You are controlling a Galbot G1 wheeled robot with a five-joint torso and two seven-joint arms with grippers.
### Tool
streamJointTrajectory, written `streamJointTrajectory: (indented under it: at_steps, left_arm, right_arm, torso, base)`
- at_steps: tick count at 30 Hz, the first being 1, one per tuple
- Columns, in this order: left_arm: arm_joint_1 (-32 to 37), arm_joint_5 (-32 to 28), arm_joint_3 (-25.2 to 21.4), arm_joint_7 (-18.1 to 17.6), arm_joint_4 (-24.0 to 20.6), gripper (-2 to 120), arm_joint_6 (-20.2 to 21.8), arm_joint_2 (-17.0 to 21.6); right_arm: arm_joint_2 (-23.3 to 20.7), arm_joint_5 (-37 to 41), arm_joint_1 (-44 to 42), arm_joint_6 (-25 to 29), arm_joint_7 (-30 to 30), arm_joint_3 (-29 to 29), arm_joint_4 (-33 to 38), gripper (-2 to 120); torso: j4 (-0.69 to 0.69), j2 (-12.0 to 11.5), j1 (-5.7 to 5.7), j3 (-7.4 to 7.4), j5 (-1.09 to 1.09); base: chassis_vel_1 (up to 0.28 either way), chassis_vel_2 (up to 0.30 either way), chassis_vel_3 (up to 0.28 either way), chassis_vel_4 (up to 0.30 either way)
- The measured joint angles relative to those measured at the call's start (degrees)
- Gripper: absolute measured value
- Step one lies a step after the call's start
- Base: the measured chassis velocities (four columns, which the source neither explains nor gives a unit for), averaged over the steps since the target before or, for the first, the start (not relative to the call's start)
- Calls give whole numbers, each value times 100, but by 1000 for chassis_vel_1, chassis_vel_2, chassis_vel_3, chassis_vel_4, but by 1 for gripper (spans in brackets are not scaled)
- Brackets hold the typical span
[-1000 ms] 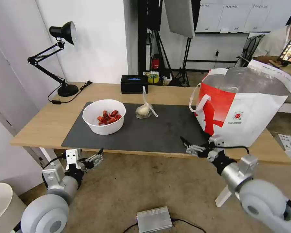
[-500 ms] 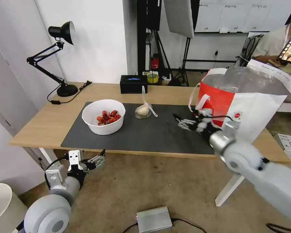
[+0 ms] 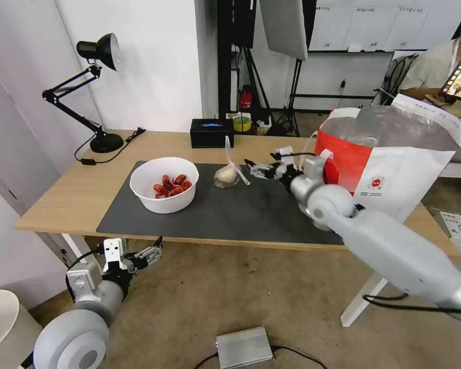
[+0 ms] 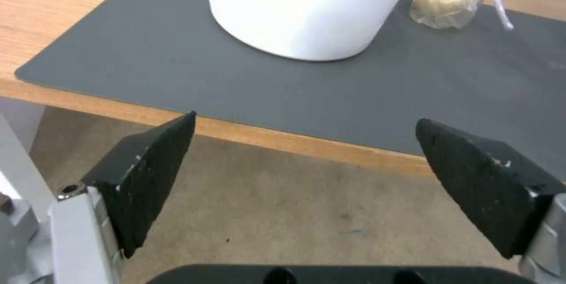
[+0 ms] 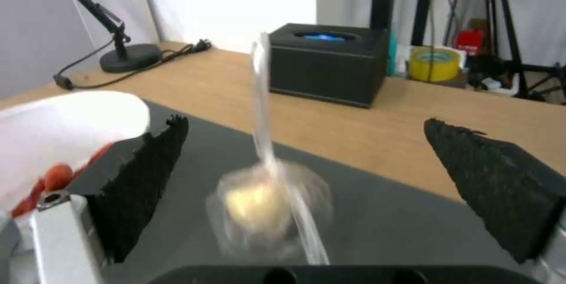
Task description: Pick up the trash from the table and place it into the takeout bag.
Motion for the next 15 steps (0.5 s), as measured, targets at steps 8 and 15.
streamJointTrajectory:
  at_steps: [8,15]
  left_arm:
    - [26,72,33,0,8,100,0,-73]
    - [22,88,60,2,12,100,0,-120]
  right_arm:
    - [944,-80,629,-284,5,-294,-1066,100]
    - [1392,-244,837,-401,-42,-333,-1787,100]
  torso:
    - [1,0,0,0,0]
    - [0,0,-1,0,1]
  base:
    - [0,0,0,0]
    - [0,0,0,0]
